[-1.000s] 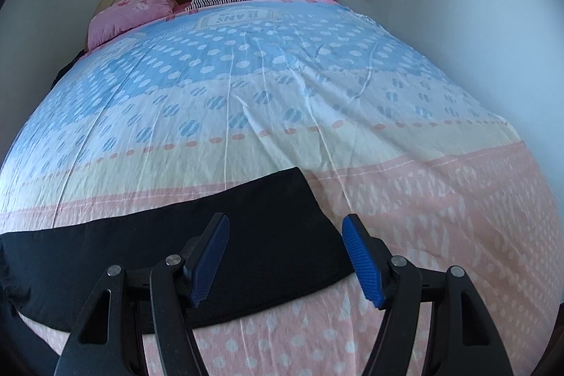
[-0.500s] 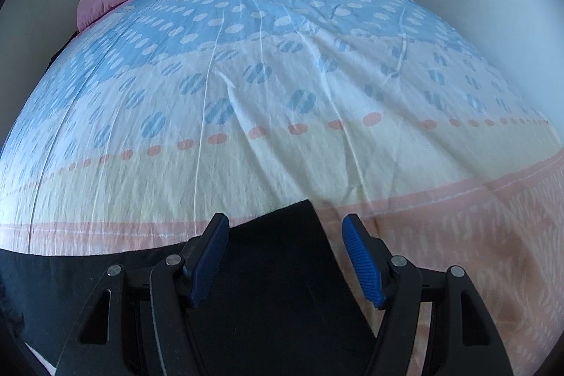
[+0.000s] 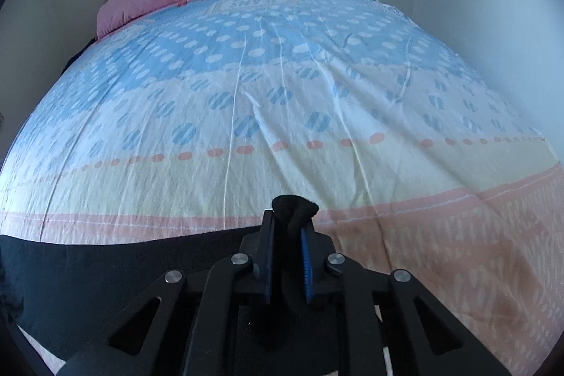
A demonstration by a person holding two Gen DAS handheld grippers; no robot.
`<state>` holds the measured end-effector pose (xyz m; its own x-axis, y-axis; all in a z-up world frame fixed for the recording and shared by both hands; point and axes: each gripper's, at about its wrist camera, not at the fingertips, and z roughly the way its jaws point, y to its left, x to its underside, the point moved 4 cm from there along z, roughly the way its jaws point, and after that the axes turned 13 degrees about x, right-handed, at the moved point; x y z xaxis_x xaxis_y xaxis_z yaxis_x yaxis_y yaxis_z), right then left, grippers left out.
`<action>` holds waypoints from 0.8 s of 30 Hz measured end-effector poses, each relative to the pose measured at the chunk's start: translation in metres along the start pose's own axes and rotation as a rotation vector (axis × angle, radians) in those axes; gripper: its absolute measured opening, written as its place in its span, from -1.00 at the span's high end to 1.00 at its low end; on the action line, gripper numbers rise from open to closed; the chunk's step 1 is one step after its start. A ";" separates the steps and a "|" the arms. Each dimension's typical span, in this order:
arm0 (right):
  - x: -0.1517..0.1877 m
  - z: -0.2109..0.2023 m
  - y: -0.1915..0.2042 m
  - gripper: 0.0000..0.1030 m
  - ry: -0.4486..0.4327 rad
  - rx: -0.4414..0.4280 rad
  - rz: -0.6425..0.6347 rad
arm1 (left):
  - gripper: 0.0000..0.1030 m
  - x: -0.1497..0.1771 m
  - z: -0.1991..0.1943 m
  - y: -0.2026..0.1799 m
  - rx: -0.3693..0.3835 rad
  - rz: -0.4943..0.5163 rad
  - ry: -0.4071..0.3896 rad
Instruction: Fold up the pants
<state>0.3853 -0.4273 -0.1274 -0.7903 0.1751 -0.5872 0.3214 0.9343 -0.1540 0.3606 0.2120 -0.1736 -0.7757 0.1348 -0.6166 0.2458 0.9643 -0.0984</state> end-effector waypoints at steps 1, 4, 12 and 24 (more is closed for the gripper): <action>0.000 -0.010 -0.004 0.76 -0.022 -0.002 0.006 | 0.75 -0.002 -0.008 0.000 0.004 -0.004 -0.029; 0.006 -0.043 -0.016 0.76 -0.089 -0.005 0.014 | 0.75 -0.005 -0.036 0.002 0.036 -0.030 -0.112; 0.049 -0.116 -0.055 0.80 -0.207 -0.029 0.076 | 0.75 0.008 -0.094 -0.004 0.124 -0.026 -0.245; 0.148 -0.164 -0.105 0.81 -0.210 -0.063 0.171 | 0.75 0.070 -0.133 -0.020 0.217 -0.017 -0.349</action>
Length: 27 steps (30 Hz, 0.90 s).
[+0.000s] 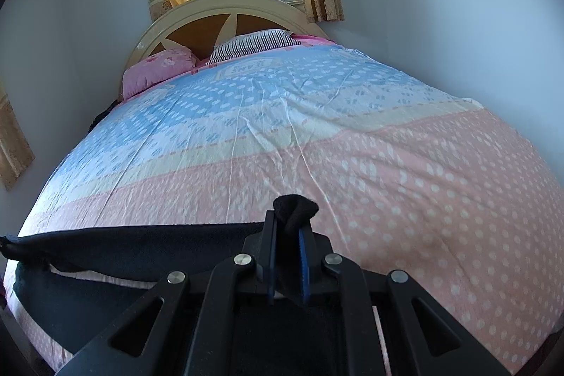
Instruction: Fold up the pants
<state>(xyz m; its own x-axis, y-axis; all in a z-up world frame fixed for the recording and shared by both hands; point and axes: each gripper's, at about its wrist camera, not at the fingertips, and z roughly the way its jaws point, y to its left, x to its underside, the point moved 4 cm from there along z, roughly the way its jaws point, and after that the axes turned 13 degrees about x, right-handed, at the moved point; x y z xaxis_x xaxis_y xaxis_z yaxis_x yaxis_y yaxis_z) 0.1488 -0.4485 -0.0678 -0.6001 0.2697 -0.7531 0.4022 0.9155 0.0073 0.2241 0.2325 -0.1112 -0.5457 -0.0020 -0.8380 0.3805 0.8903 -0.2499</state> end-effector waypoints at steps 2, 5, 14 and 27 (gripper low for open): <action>0.014 0.001 -0.007 0.81 0.026 0.010 0.003 | 0.75 0.012 -0.006 -0.003 0.012 0.002 0.001; 0.032 0.003 -0.015 0.81 0.061 0.016 0.003 | 0.75 0.033 -0.011 -0.007 0.022 0.007 0.022; 0.049 -0.030 -0.010 -0.05 0.032 0.131 -0.094 | 0.74 0.076 -0.013 -0.015 0.003 0.020 0.063; 0.130 -0.108 0.242 -0.05 -0.061 -0.226 -0.767 | 0.74 0.080 -0.019 -0.017 0.001 0.013 0.023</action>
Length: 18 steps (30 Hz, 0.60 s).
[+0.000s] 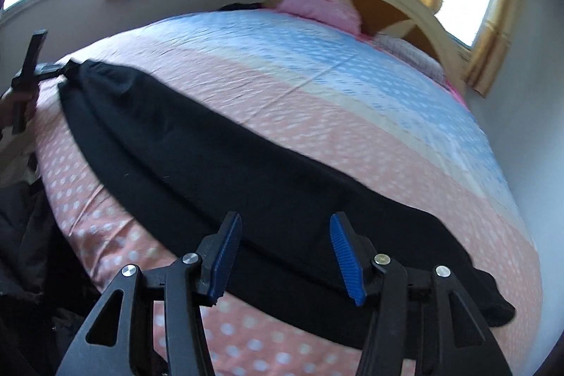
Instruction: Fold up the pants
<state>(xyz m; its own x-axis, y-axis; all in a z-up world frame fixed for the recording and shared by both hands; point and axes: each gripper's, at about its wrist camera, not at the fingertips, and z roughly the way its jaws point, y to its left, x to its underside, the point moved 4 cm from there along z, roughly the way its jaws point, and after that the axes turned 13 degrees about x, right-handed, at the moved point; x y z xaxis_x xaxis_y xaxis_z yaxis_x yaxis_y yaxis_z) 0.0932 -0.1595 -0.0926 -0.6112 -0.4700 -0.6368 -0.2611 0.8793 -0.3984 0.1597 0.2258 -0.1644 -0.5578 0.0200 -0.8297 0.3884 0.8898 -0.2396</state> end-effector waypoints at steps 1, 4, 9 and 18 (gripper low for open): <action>-0.003 0.007 0.019 -0.05 0.001 -0.017 -0.052 | 0.74 0.000 0.000 0.000 -0.001 0.000 -0.002; -0.006 0.026 0.058 -0.05 0.012 -0.045 -0.162 | 0.74 0.000 -0.001 -0.001 -0.003 0.003 -0.004; -0.009 0.047 0.075 0.69 0.045 -0.086 -0.184 | 0.74 -0.001 0.001 -0.001 0.002 0.007 0.008; -0.014 0.014 0.062 0.94 -0.014 -0.114 -0.169 | 0.74 -0.014 -0.022 -0.007 0.059 0.051 -0.030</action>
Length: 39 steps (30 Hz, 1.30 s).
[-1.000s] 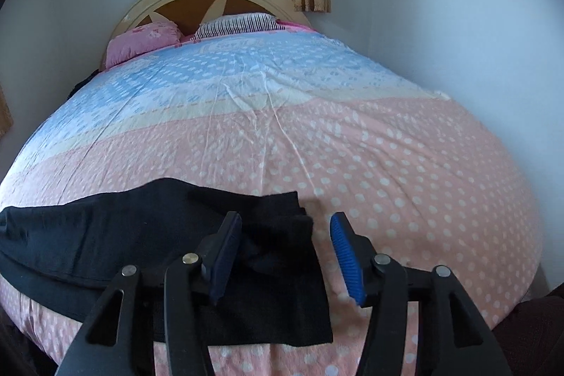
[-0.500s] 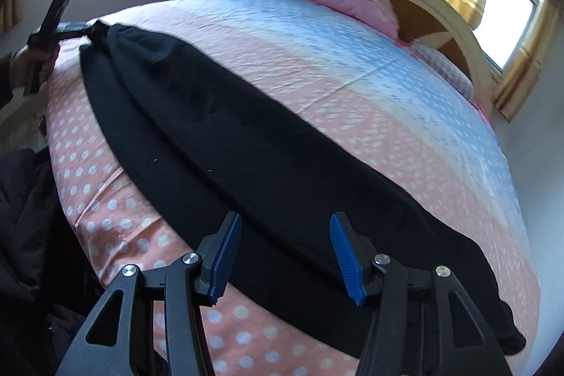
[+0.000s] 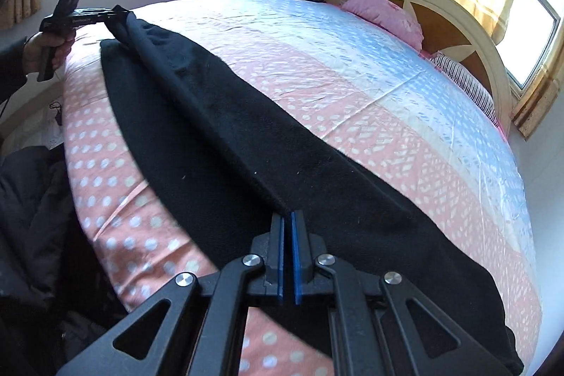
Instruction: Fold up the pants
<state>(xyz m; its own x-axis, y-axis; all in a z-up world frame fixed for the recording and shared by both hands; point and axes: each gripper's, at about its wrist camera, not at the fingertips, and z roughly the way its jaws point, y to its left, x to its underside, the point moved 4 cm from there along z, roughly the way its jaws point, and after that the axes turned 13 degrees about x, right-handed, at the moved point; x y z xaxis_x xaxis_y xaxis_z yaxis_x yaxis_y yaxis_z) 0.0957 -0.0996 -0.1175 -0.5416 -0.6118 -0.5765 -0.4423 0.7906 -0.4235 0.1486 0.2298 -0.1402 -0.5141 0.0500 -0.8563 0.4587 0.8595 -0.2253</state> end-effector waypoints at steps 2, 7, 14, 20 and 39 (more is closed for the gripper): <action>0.010 0.005 0.006 0.94 0.030 -0.013 -0.016 | 0.74 0.008 -0.003 -0.003 0.013 0.006 0.010; 0.024 0.011 0.019 0.93 0.049 0.001 -0.039 | 0.65 0.032 0.000 -0.003 0.003 0.001 0.047; 0.023 0.012 0.014 0.90 0.062 -0.020 -0.038 | -0.02 0.038 -0.020 0.005 -0.071 0.038 0.073; 0.030 0.013 0.014 0.89 0.057 -0.039 0.012 | -0.14 0.052 -0.067 0.043 -0.151 -0.027 0.085; 0.029 0.009 0.015 0.88 0.051 -0.017 -0.011 | 0.11 0.011 0.018 0.042 0.009 -0.269 0.121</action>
<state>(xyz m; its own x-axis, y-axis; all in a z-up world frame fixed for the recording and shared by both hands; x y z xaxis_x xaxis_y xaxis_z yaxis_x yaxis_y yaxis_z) 0.0797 -0.1051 -0.1473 -0.5720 -0.6212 -0.5356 -0.4603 0.7836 -0.4173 0.1751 0.2569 -0.1674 -0.7009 -0.1183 -0.7033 0.3001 0.8457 -0.4413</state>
